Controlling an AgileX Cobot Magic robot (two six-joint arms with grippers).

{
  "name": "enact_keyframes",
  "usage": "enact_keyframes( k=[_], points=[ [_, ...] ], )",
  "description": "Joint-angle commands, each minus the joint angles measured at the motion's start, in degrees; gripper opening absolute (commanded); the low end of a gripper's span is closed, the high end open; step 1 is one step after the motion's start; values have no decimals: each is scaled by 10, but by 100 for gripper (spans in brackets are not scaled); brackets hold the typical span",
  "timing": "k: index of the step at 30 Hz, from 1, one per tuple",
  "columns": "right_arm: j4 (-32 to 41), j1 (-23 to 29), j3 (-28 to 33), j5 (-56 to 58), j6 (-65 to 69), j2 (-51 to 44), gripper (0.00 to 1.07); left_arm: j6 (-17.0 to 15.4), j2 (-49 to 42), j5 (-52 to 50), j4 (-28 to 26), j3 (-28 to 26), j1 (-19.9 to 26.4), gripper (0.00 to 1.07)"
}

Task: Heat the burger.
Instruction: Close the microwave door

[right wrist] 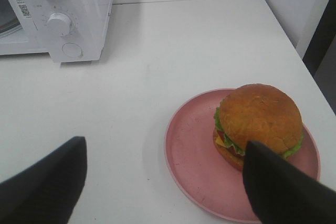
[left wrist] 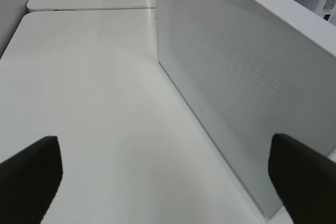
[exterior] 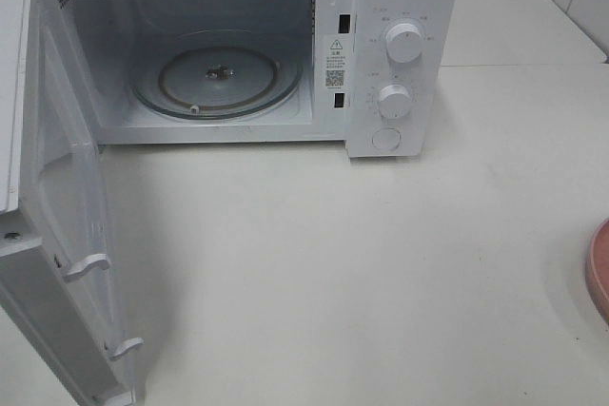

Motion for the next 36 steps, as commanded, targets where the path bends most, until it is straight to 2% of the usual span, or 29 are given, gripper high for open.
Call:
enact_keyframes(
  k=[1, 23, 25, 29, 31, 32, 33, 34, 35, 36],
  points=[
    [2, -2, -1, -2, -7, -14, 76, 0, -10, -5, -3, 2, 1, 100],
    [2, -2, -1, -2, -7, -14, 76, -1, -10, -5, -3, 2, 1, 100],
    [2, -2, -1, -2, -7, -14, 76, -28, -10, -10, -7, 2, 1, 100],
    [2, -2, -1, -2, -7, -14, 76, -39, -10, -20, 2, -3, 1, 100],
    [2, -2, -1, -2, -7, -14, 76, -37, -10, -49, 2, -13, 1, 92],
    [2, -2, -1, -2, -7, -14, 76, -37, -10, -49, 2, -13, 1, 92],
    [2, -2, -1, -2, -7, -14, 76, -41, -7, -74, 2, -14, 1, 82],
    [2, -2, -1, -2, -7, -14, 76, -41, -7, -74, 2, -14, 1, 82],
    [2, -2, -1, -2, -7, -14, 76, -52, 4, -88, 2, -14, 1, 63],
    [2, -2, -1, -2, -7, -14, 76, -56, 11, -93, 0, -14, 1, 51]
  ],
)
